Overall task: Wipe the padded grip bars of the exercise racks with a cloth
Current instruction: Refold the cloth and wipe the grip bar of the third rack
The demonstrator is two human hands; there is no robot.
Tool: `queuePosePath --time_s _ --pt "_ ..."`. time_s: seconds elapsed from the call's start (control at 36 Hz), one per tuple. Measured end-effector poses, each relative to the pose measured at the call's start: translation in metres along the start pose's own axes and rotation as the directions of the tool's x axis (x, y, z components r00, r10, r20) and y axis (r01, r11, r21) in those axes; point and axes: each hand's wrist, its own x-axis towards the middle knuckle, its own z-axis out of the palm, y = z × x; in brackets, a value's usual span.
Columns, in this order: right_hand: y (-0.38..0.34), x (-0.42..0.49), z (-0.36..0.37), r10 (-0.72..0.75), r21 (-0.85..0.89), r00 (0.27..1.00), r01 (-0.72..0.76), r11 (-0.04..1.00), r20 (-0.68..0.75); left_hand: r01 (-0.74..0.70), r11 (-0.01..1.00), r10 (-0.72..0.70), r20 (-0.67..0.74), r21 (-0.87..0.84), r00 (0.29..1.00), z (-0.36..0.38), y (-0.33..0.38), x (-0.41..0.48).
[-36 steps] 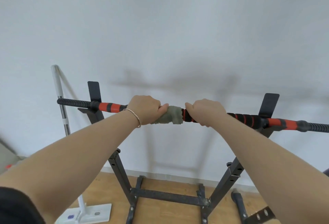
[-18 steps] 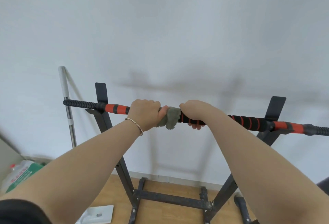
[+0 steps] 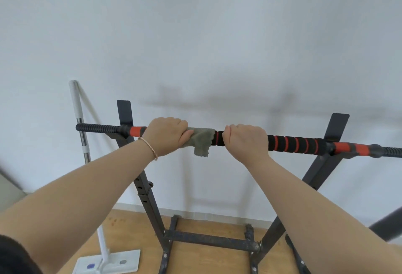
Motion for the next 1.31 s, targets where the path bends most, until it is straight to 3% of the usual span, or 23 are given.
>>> queuePosePath --time_s 0.08,0.14,0.19,0.31,0.33,0.36,0.42,0.47,0.53,0.58,0.61,0.67,0.69,0.72,0.83,0.89,0.94,1.03,1.06,1.08,1.14,1.25,1.31 --pt "0.001 0.004 0.005 0.004 -0.023 0.999 -0.003 1.000 0.048 -0.080 0.996 0.085 -0.125 0.048 0.988 0.006 -0.007 -0.012" --pt "0.002 0.008 0.007 -0.008 -0.116 0.973 0.036 0.993 0.233 -0.074 0.994 0.089 -0.199 0.082 0.976 0.004 -0.004 -0.009" --pt "0.005 0.012 0.013 -0.033 -0.120 0.933 0.081 0.989 0.358 -0.068 0.998 0.067 -0.220 0.002 0.973 -0.002 0.005 0.002" --pt "0.010 0.026 0.011 0.010 -0.015 0.859 -0.002 1.000 0.512 0.004 0.979 0.038 0.204 -0.205 0.978 -0.008 0.016 0.029" --pt "0.012 0.033 0.010 0.056 0.065 0.826 -0.111 0.992 0.561 0.035 0.977 0.018 0.244 -0.210 0.970 -0.004 0.015 0.032" --pt "0.014 0.042 0.006 0.093 0.114 0.772 -0.210 0.971 0.629 0.048 0.978 0.001 0.234 -0.203 0.972 0.000 0.013 0.034" --pt "0.012 0.058 -0.006 0.133 0.186 0.577 -0.459 0.869 0.806 0.040 0.985 -0.008 0.186 -0.166 0.982 0.004 0.013 0.035" --pt "0.005 0.069 -0.011 0.055 0.205 0.414 -0.556 0.805 0.909 0.045 0.988 -0.023 0.142 -0.149 0.990 0.008 0.014 0.035" --pt "-0.001 0.074 -0.012 0.035 0.182 0.338 -0.590 0.787 0.941 0.067 0.987 -0.044 0.154 -0.147 0.987 0.009 0.015 0.037" --pt "-0.004 0.071 -0.009 0.081 0.182 0.397 -0.579 0.795 0.914 0.098 0.983 -0.062 0.218 -0.157 0.974 0.008 0.014 0.040" --pt "-0.005 0.064 -0.005 0.099 0.195 0.503 -0.499 0.844 0.859 0.109 0.981 -0.067 0.245 -0.160 0.967 0.008 0.013 0.042" --pt "-0.006 0.042 0.003 0.084 0.121 0.794 -0.195 0.973 0.602 0.120 0.983 -0.080 0.258 -0.141 0.963 0.009 0.011 0.046" --pt "-0.009 0.030 0.005 0.065 0.071 0.874 -0.113 0.991 0.482 0.122 0.985 -0.087 0.253 -0.126 0.964 0.009 0.009 0.045" --pt "-0.014 0.019 0.002 0.061 0.091 0.898 -0.112 0.990 0.437 0.126 0.985 -0.095 0.245 -0.116 0.965 0.009 0.008 0.044" --pt "-0.017 0.009 0.001 0.021 0.092 0.932 -0.058 0.994 0.361 0.173 0.982 -0.158 0.174 -0.074 0.972 0.009 0.012 0.035" --pt "-0.013 0.022 0.004 0.130 0.062 0.891 -0.173 0.983 0.435 0.198 0.979 -0.190 0.153 -0.041 0.970 0.009 0.018 0.033" --pt "-0.010 0.044 0.000 0.208 0.118 0.755 -0.353 0.928 0.622 0.218 0.976 -0.215 0.134 -0.005 0.967 0.010 0.022 0.031" --pt "-0.008 0.071 -0.014 0.087 0.180 0.409 -0.569 0.803 0.908 0.223 0.975 -0.224 0.133 0.028 0.965 0.009 0.022 0.029" --pt "-0.007 0.075 -0.015 0.048 0.180 0.345 -0.597 0.782 0.937 0.223 0.974 -0.224 0.133 0.024 0.965 0.009 0.022 0.029" --pt "-0.006 0.076 -0.013 0.032 0.183 0.327 -0.602 0.778 0.944 0.225 0.974 -0.225 0.132 0.012 0.966 0.009 0.021 0.030" --pt "-0.005 0.070 -0.011 0.043 0.193 0.373 -0.570 0.799 0.927 0.228 0.973 -0.223 0.145 -0.021 0.964 0.009 0.019 0.033" --pt "-0.008 0.055 -0.001 0.081 0.245 0.634 -0.409 0.879 0.769 0.222 0.974 -0.211 0.176 -0.046 0.962 0.007 0.018 0.035" --pt "-0.012 0.044 0.003 0.098 0.230 0.806 -0.280 0.932 0.584 0.224 0.974 -0.212 0.190 -0.040 0.958 0.005 0.018 0.036"
